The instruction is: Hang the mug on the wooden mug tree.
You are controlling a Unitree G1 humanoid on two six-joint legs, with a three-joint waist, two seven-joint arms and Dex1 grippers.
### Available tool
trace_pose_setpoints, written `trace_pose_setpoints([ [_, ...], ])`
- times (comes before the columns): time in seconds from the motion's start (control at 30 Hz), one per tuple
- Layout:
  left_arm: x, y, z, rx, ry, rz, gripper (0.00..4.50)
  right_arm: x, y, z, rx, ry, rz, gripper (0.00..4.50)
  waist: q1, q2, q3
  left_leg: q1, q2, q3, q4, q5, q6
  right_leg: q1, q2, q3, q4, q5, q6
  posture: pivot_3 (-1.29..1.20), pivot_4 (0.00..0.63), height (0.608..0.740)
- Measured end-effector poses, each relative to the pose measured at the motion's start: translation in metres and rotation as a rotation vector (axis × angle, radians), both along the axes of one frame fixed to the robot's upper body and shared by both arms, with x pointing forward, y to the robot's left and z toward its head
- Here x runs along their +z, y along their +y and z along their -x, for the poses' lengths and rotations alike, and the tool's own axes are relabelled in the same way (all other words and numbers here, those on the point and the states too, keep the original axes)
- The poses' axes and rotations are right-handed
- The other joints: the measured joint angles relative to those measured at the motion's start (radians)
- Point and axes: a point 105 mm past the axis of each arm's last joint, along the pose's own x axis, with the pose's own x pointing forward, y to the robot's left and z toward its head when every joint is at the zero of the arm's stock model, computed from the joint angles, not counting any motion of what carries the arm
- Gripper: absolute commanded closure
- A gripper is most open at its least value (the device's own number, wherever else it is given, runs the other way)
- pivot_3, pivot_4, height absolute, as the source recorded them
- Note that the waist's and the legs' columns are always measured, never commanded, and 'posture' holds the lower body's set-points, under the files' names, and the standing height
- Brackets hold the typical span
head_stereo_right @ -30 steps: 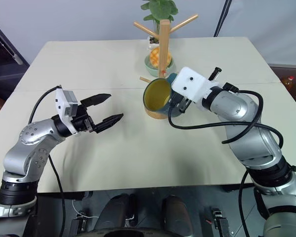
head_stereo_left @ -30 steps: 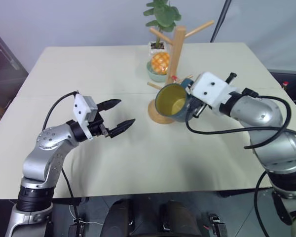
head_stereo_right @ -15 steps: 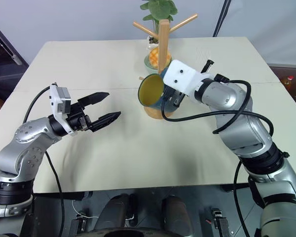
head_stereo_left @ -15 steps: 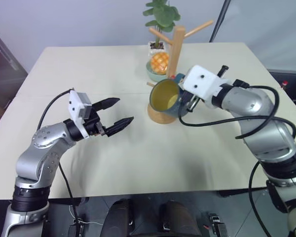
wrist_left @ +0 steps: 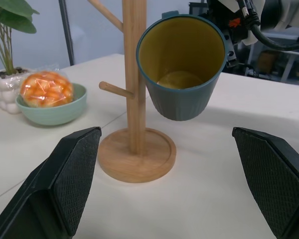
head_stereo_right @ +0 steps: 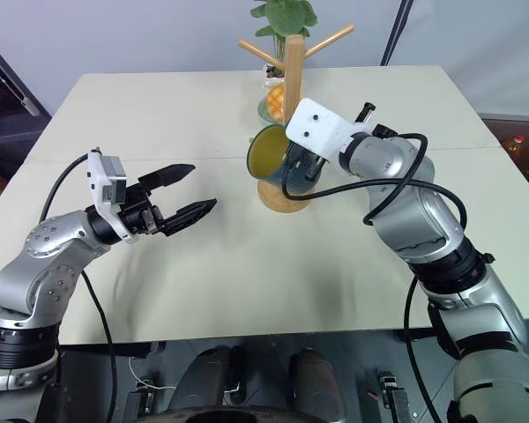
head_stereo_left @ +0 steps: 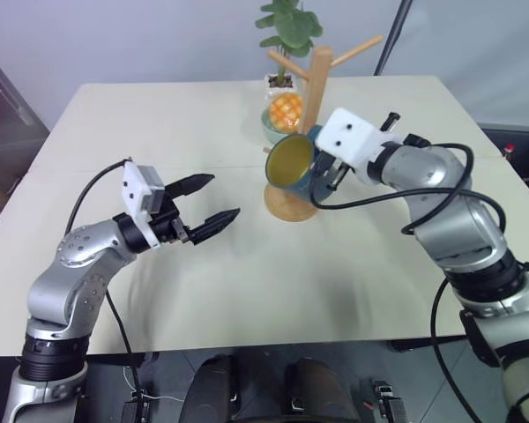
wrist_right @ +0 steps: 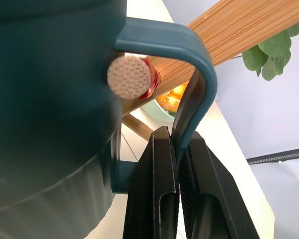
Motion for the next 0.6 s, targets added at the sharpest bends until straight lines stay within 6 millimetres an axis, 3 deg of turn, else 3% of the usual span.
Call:
trace_pose_setpoints([
  [0.13, 0.0, 0.0, 0.0, 0.0, 0.001, 0.001, 0.0, 0.004, 0.001, -0.001, -0.001, -0.018, -0.001, 1.58, 0.0, 0.0, 0.0, 0.0, 0.0, 0.0, 0.0, 0.0, 0.0, 0.0, 0.0, 0.0, 0.0, 0.0, 0.0, 0.0, 0.15, 0.74],
  [0.4, -0.007, 0.003, 0.0, 0.021, 0.025, 0.012, 0.0, 0.021, -0.026, 0.013, 0.022, -0.067, -0.045, 1.58, 0.004, 0.0, 0.0, 0.0, 0.0, 0.0, 0.0, 0.0, 0.0, 0.001, 0.0, 0.0, -0.001, 0.0, 0.0, 0.0, 0.15, 0.74],
  [0.6, -0.027, 0.032, -0.018, 0.228, 0.094, 0.081, 0.0, -0.004, -0.073, 0.034, 0.033, 0.011, -0.415, 1.58, 0.003, -0.001, 0.0, 0.002, 0.0, 0.0, 0.0, 0.0, 0.001, 0.003, 0.0, -0.001, 0.0, 0.0, 0.0, 0.0, 0.15, 0.74],
])
